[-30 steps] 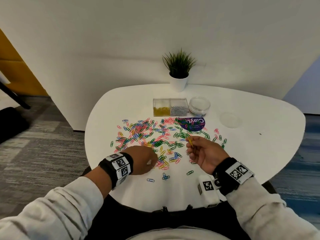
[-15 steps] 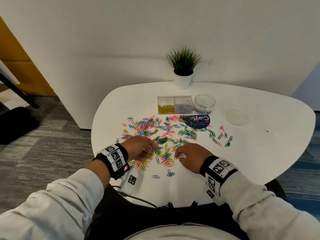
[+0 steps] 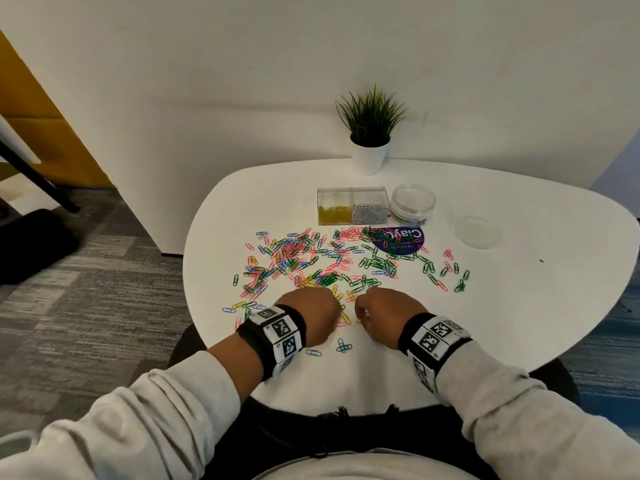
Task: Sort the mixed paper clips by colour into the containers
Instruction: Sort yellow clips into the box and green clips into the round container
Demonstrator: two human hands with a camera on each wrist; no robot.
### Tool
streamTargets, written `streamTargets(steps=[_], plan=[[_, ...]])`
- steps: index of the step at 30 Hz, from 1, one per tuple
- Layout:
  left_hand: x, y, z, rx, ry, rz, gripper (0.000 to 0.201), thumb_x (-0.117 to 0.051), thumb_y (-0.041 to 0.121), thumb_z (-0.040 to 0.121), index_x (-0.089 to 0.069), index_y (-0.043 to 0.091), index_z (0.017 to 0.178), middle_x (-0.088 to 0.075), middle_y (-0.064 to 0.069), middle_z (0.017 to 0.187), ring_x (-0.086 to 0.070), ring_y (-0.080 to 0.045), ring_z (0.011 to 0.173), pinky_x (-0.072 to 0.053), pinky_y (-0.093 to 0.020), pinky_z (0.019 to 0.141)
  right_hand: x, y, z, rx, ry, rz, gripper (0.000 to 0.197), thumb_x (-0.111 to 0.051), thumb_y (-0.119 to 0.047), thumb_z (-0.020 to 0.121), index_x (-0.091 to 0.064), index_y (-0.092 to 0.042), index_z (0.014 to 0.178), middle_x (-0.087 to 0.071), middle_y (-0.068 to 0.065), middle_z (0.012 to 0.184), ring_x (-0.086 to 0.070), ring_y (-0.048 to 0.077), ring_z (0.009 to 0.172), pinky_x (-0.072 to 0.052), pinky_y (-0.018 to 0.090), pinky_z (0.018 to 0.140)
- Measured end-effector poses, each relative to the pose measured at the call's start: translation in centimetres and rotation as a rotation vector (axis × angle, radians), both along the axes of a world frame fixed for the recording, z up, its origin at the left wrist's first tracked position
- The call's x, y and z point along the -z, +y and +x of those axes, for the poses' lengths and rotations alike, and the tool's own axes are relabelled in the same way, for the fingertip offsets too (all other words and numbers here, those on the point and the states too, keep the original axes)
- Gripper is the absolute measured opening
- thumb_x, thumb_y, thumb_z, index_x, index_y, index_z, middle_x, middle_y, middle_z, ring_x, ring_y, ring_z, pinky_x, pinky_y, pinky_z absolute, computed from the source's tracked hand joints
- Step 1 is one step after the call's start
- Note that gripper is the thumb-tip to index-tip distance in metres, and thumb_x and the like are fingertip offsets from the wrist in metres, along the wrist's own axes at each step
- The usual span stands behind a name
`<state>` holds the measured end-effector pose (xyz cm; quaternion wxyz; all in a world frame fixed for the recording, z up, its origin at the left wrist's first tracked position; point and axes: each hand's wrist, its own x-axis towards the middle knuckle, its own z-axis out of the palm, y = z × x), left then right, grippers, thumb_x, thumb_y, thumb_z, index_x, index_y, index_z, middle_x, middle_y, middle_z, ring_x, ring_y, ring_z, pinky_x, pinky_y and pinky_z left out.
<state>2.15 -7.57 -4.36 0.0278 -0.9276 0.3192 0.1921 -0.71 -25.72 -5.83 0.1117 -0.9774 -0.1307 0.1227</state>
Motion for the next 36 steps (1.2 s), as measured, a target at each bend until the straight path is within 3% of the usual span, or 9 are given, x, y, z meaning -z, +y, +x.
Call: streamTargets(steps=[9, 12, 17, 22, 25, 28, 30, 32, 36], plan=[[-0.5, 1.3, 0.7, -0.131, 0.052, -0.126, 0.019, -0.071, 0.038, 0.085, -0.072, 0.023, 0.096, -0.066, 0.003, 0.101, -0.062, -0.019, 0.094, -0.054, -0.034, 0.084, -0.1, -0.4, -0.2, 0.045, 0.001, 0.067, 0.012, -0.052, -0.029, 0.094, -0.06, -0.021, 0.099, -0.06, 0.0, 0.105, -0.058, 0.022, 0.093, -0.047, 0.03, 0.079], [-0.5, 1.4, 0.6, -0.128, 0.062, -0.135, 0.017, -0.07, 0.037, 0.086, -0.074, 0.023, 0.096, -0.067, 0.003, 0.101, -0.062, -0.019, 0.095, -0.054, -0.034, 0.084, -1.0, -1.2, -0.2, 0.138, 0.007, 0.191, 0.006, -0.054, -0.03, 0.09, -0.055, -0.024, 0.089, -0.057, -0.006, 0.095, -0.057, 0.017, 0.085, -0.05, 0.034, 0.078], [-1.1, 1.4, 0.6, -0.048, 0.084, 0.004, 0.017, -0.064, 0.033, 0.088, -0.073, 0.019, 0.091, -0.069, 0.0, 0.099, -0.063, -0.022, 0.093, -0.054, -0.033, 0.081, -2.0, -2.7, 0.6, 0.265, -0.02, 0.307, 0.004, -0.055, -0.026, 0.089, -0.056, -0.026, 0.085, -0.054, -0.012, 0.084, -0.054, 0.009, 0.077, -0.039, 0.024, 0.065], [-1.4, 2.4, 1.1, -0.071, 0.185, -0.006, 0.018, -0.053, 0.028, 0.086, -0.068, 0.017, 0.086, -0.067, 0.0, 0.091, -0.062, -0.02, 0.085, -0.055, -0.033, 0.077, -2.2, -3.5, 1.3, 0.467, -0.006, 0.617, 0.009, -0.059, -0.02, 0.089, -0.062, -0.016, 0.081, -0.061, -0.004, 0.069, -0.051, 0.012, 0.061, -0.041, 0.025, 0.057], [-1.9, 3.3, 2.1, -0.165, 0.283, -0.164, 0.019, -0.051, 0.031, 0.085, -0.059, 0.017, 0.075, -0.061, 0.002, 0.079, -0.054, -0.017, 0.072, -0.047, -0.031, 0.068, -1.9, -4.0, 1.6, 0.687, 0.243, 1.092, 0.014, -0.05, -0.01, 0.091, -0.059, -0.009, 0.08, -0.055, 0.003, 0.066, -0.044, 0.015, 0.056, -0.036, 0.028, 0.052], [-1.7, 3.8, 3.3, -0.333, 0.283, -0.51, 0.019, -0.051, 0.016, 0.088, -0.056, 0.012, 0.07, -0.049, -0.004, 0.065, -0.044, -0.017, 0.056, -0.043, -0.033, 0.058, -2.4, -4.0, 2.2, 0.841, 0.433, 1.484, 0.016, -0.043, -0.002, 0.092, -0.054, -0.01, 0.084, -0.057, 0.01, 0.074, -0.047, 0.017, 0.056, -0.035, 0.027, 0.048], [-2.7, 3.9, 3.9, -0.533, 0.438, -0.656, 0.018, -0.052, 0.014, 0.075, -0.045, 0.015, 0.058, -0.03, -0.004, 0.057, -0.024, -0.018, 0.045, -0.027, -0.031, 0.047, -3.1, -3.8, 3.2, 0.814, 0.433, 1.466, 0.016, -0.043, 0.001, 0.094, -0.055, -0.008, 0.089, -0.058, 0.009, 0.072, -0.047, 0.015, 0.055, -0.037, 0.026, 0.047], [-2.9, 4.3, 5.1, -0.724, 0.558, -0.819, 0.02, -0.047, 0.017, 0.068, -0.034, 0.02, 0.052, -0.02, -0.003, 0.058, -0.013, -0.015, 0.047, -0.013, -0.022, 0.049, -3.9, -3.5, 5.2, 0.758, 0.383, 1.346, 0.02, -0.044, 0.003, 0.094, -0.061, -0.006, 0.098, -0.059, 0.008, 0.072, -0.049, 0.014, 0.056, -0.039, 0.026, 0.048], [-3.7, 4.1, 8.1, -0.911, 0.59, -1.013, 0.044, -0.048, 0.029, 0.1, -0.036, 0.02, 0.059, -0.029, -0.001, 0.053, -0.022, -0.015, 0.043, -0.017, -0.019, 0.044, -6.1, -2.3, 11.1, 0.673, 0.346, 1.277, 0.017, -0.049, -0.003, 0.093, -0.065, -0.004, 0.096, -0.057, 0.005, 0.071, -0.047, 0.014, 0.058, -0.038, 0.026, 0.049]])
